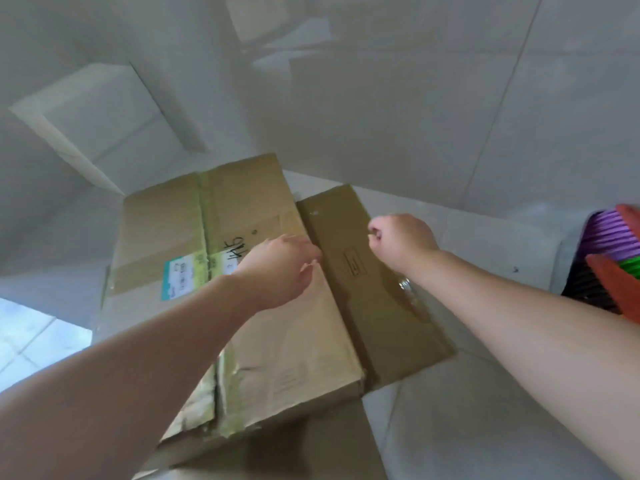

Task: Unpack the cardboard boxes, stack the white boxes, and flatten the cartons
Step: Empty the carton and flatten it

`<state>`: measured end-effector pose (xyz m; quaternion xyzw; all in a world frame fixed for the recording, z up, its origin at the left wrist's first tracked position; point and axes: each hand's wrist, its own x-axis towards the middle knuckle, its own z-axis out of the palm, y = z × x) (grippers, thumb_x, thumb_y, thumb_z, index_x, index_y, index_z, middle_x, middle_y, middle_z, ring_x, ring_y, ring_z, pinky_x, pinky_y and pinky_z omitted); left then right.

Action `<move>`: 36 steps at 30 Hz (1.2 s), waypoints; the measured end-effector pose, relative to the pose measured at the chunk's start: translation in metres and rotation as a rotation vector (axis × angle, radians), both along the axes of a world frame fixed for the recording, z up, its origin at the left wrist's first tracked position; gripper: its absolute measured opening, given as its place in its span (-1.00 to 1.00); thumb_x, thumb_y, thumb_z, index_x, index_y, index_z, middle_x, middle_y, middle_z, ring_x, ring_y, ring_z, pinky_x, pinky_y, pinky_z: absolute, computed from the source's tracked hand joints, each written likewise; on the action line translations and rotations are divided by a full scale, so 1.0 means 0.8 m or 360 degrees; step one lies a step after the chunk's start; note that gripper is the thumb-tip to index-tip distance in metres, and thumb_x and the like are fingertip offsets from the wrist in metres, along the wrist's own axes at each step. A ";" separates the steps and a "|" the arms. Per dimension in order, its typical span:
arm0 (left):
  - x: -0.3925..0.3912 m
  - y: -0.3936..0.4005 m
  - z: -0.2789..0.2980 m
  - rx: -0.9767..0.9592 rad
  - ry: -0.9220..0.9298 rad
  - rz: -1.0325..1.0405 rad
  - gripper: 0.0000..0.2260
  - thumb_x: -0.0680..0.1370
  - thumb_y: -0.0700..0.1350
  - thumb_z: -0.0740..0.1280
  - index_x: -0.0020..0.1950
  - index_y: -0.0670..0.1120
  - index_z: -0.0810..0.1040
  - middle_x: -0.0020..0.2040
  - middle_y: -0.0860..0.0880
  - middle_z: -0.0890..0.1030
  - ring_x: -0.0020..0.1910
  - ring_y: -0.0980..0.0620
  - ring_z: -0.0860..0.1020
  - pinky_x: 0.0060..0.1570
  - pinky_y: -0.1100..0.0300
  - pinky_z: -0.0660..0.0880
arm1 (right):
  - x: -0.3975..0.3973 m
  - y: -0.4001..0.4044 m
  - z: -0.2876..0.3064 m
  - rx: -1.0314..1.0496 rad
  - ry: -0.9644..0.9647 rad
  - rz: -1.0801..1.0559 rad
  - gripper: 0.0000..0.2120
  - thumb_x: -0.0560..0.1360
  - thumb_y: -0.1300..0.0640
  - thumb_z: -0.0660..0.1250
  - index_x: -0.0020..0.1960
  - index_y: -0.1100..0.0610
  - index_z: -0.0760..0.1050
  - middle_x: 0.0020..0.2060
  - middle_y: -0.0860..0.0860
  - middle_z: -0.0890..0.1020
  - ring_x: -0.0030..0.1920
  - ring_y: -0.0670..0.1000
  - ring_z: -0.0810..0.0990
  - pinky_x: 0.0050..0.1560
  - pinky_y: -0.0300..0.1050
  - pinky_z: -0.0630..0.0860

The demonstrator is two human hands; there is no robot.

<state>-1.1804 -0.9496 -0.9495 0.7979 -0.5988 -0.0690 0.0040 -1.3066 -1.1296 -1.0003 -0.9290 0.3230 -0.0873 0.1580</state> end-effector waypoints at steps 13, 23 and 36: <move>0.112 0.190 -0.009 0.0164 0.0060 -0.0122 -0.56 0.45 -0.30 0.16 0.26 0.03 0.51 0.28 -0.01 0.45 0.27 -0.04 0.38 0.32 0.08 0.26 | 0.116 0.257 0.047 -0.0220 0.0427 0.0708 -0.68 0.47 -0.10 0.26 0.12 0.08 0.49 0.10 0.11 0.42 0.18 0.15 0.38 0.13 0.03 0.36; 0.129 0.183 -0.017 0.0160 -0.0073 -0.0363 -0.51 0.41 -0.30 0.18 0.29 0.06 0.45 0.29 0.01 0.41 0.28 -0.02 0.34 0.33 0.09 0.22 | 0.133 0.277 0.029 -0.0066 0.0534 0.0467 -0.58 0.38 -0.16 0.27 0.14 0.02 0.40 0.12 0.09 0.37 0.19 0.14 0.35 0.12 0.02 0.35; 0.124 0.179 0.003 0.0031 -0.0136 -0.0315 -0.59 0.37 -0.30 0.18 0.14 0.02 0.51 0.10 0.06 0.51 0.14 0.05 0.41 0.28 0.20 0.23 | 0.147 0.288 0.054 -0.0073 0.0518 0.0368 -0.51 0.34 -0.06 0.30 0.20 0.11 0.32 0.20 0.10 0.36 0.25 0.14 0.33 0.14 0.06 0.33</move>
